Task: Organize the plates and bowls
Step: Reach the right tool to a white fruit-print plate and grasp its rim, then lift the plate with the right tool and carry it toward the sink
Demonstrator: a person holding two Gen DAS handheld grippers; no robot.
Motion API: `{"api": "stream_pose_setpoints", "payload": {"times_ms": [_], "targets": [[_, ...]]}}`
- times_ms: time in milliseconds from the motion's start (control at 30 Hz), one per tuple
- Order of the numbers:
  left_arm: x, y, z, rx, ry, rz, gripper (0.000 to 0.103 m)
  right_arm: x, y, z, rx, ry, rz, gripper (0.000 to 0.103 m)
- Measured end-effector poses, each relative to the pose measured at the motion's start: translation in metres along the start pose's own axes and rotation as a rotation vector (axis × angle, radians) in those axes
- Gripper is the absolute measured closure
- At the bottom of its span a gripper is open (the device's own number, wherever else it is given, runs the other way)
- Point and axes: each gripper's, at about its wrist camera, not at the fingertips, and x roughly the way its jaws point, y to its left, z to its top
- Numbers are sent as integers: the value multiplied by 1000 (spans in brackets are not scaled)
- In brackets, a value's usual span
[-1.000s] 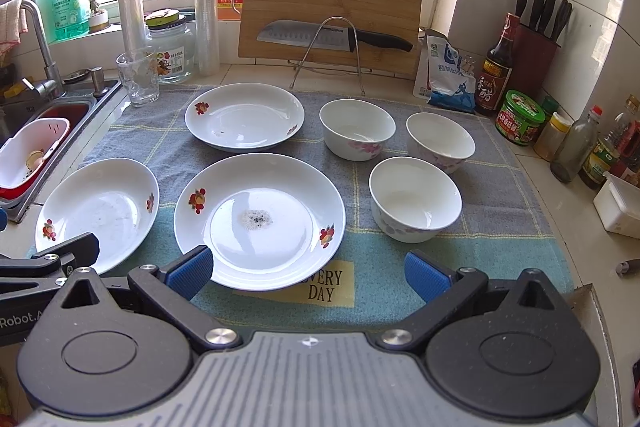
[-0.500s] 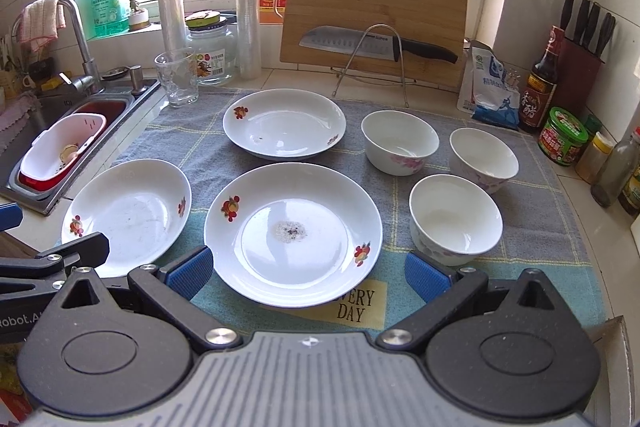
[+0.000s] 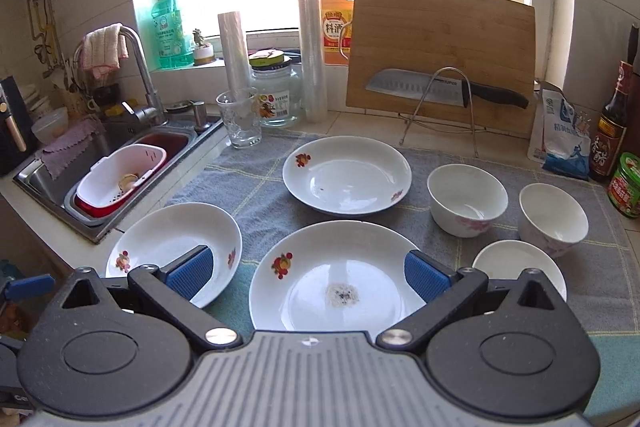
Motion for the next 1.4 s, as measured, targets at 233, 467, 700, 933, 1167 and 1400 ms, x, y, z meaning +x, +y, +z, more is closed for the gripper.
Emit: {"api": "stream_pose_setpoints", "payload": {"times_ms": [233, 467, 700, 933, 1167, 1400], "targets": [[43, 18, -20, 37, 48, -24, 1, 19, 12, 10, -20, 15, 32, 0], [76, 30, -23, 53, 52, -81, 1, 36, 20, 20, -31, 49, 30, 0], [92, 33, -21, 74, 44, -141, 1, 64, 35, 33, -80, 53, 93, 0], [98, 33, -22, 96, 33, -149, 0, 113, 52, 42, -160, 139, 268, 0], [100, 34, -20, 100, 35, -147, 0, 177, 67, 49, -221, 294, 346, 0], [102, 37, -18, 110, 42, -162, 0, 218, 83, 54, -353, 391, 444, 0]]}}
